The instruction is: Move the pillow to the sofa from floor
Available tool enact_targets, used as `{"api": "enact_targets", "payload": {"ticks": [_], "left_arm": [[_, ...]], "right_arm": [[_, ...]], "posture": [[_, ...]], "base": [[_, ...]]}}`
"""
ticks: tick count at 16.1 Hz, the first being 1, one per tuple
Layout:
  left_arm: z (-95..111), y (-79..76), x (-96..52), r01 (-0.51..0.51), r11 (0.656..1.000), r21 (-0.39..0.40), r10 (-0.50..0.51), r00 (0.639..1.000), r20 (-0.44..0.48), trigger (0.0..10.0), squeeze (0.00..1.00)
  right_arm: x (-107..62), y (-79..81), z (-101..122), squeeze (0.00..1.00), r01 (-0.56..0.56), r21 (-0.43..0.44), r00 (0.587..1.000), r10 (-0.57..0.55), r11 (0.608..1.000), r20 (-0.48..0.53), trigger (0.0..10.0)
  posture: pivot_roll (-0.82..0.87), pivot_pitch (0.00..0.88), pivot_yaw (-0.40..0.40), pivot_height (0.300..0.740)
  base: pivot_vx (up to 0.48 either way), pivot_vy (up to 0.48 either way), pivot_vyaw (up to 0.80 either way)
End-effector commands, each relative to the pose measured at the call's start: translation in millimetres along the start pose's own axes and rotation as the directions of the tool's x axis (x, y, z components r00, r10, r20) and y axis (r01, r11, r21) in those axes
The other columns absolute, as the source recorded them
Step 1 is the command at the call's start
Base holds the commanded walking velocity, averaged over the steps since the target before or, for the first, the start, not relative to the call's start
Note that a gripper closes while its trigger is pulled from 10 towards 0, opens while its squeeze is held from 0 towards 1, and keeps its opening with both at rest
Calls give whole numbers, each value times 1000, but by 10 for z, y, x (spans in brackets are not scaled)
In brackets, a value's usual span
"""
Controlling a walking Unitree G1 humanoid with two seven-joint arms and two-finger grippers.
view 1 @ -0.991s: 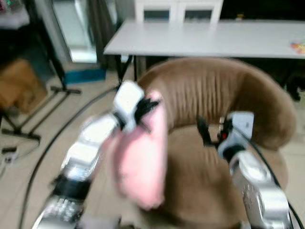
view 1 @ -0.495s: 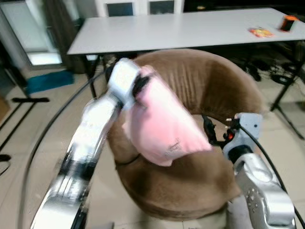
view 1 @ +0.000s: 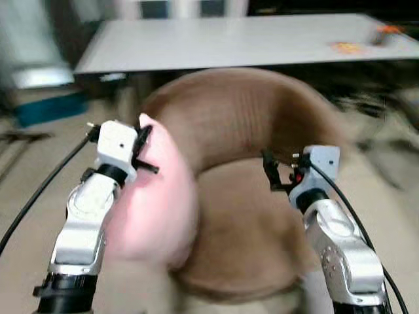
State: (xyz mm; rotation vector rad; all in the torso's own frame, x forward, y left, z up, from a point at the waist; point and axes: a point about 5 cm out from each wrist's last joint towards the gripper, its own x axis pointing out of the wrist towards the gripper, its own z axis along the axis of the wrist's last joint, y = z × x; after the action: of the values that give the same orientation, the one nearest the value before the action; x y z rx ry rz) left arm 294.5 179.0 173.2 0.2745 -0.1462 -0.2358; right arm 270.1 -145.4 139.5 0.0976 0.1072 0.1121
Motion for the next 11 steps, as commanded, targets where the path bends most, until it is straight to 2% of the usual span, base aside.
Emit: {"api": "enact_targets", "payload": {"ticks": [1, 6, 9, 10, 11], "left_arm": [[145, -47, 56, 9, 1000, 15, -10, 999, 53, 10000, 0], [161, 22, 55, -9, 1000, 29, 8, 999, 41, 10000, 0], [174, 69, 34, -31, 999, 28, 30, 999, 35, 10000, 0], [172, 75, 26, -34, 999, 29, 33, 999, 31, 10000, 0], [168, 83, 23, -38, 999, 31, 38, 999, 28, 10000, 0]], "right_arm": [[21, -26, 13, 0, 10, -6, 1000, -10, 1000, 6, 10000], [46, 32, 9, 0, -31, -44, 999, 31, 999, 10, 10000], [47, 73, 11, 0, -96, -51, 995, 96, 994, 11, 10000], [51, 78, 9, 0, -111, -78, 994, 112, 991, 8, 10000], [56, 101, 10, 0, -136, -100, 991, 137, 986, 6, 10000]], "posture": [[-19, 0, 3, 740], [-23, 0, 11, 740], [-17, 0, 8, 740], [-13, 0, 3, 740], [-9, 0, -2, 740]], "base": [[322, 0, -800], [328, 0, 0], [0, 0, 0], [0, 0, 0], [0, 0, 800]]}}
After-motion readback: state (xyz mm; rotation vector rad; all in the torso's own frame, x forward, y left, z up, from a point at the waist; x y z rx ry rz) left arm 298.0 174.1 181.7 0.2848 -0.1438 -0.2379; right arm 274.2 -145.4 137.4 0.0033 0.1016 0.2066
